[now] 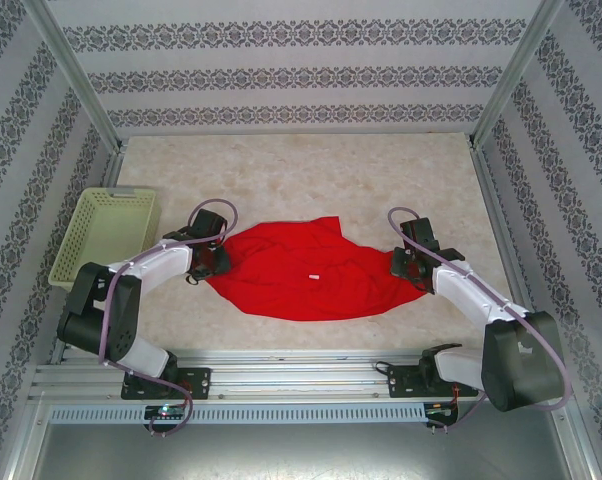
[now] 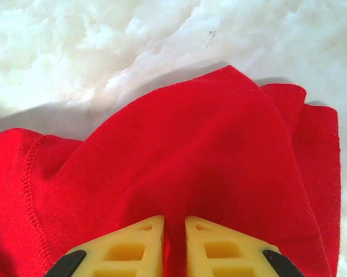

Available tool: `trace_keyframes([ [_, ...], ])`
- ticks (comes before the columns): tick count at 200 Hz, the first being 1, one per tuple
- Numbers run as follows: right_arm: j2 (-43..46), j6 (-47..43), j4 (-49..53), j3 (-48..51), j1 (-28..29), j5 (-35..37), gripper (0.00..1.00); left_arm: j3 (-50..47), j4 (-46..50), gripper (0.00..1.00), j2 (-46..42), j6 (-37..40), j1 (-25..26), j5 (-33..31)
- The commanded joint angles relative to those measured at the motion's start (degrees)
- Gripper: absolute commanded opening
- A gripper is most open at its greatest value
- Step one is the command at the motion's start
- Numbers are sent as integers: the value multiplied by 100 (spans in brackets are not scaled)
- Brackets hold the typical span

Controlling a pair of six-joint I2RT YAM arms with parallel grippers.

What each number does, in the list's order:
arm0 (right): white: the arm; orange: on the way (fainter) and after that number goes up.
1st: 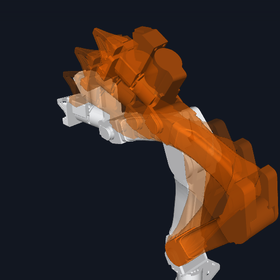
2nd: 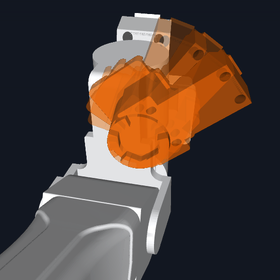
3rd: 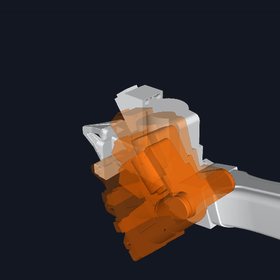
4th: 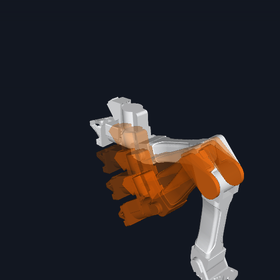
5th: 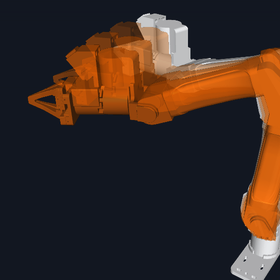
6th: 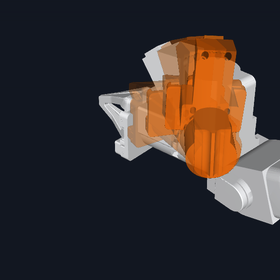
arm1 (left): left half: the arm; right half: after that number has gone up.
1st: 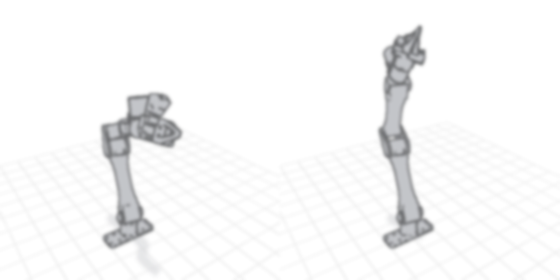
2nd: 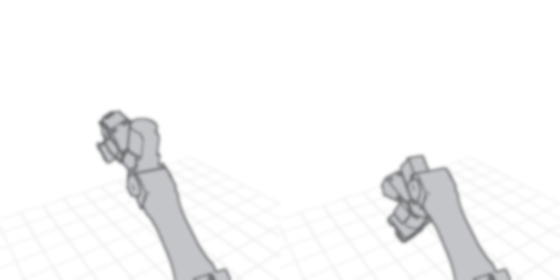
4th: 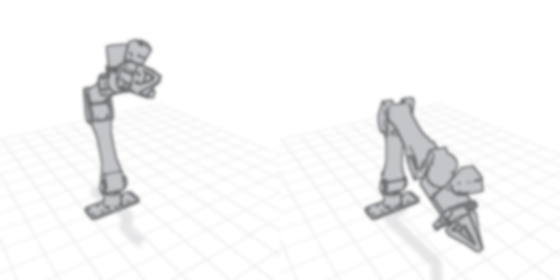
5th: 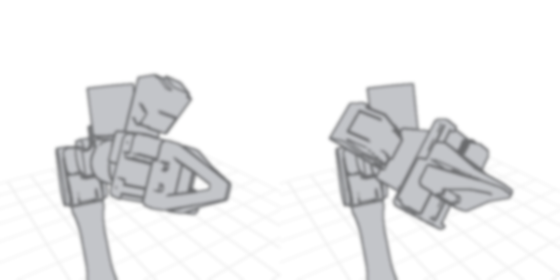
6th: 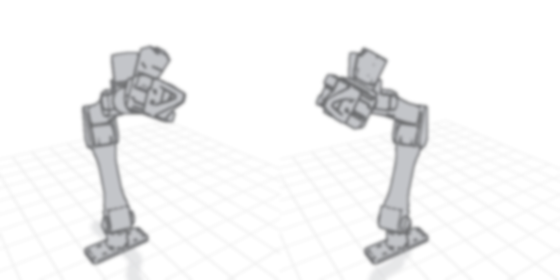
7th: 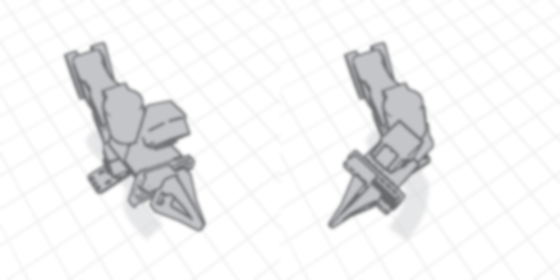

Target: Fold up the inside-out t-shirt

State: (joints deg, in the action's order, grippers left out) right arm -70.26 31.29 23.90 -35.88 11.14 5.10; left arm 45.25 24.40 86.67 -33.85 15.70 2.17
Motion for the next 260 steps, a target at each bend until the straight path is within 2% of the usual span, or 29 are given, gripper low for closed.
trace_keyframes([
  [1, 191, -83, 72, -22, 88, 151, 14, 99, 97, 11, -366, 89, 39, -213],
  [30, 521, -172, 373, -164, 91, 291, 8, 31, 209, 0, -1024, 119, 32, -268],
  [55, 1025, -263, 812, -411, 108, 394, 0, 44, 412, 0, -1837, 135, 37, -450],
  [87, 1688, -349, 1328, -799, 108, 490, 0, 267, 678, 0, -2625, 174, 23, -570],
  [142, 2514, -513, 2088, -1653, 60, 632, 0, 836, 1106, 0, -3255, 235, 7, -681],
  [194, 3140, -738, 2585, -3494, -107, 450, 0, 2065, 1148, 0, -4261, 406, -24, -677],
  [225, 3359, -696, 2541, -4580, -103, -50, 0, 2746, 870, 0, -4786, 314, -27, -446],
  [260, 3228, -580, 2558, -5894, -105, -519, 0, 3422, 575, 0, -4976, 112, -20, -81],
])
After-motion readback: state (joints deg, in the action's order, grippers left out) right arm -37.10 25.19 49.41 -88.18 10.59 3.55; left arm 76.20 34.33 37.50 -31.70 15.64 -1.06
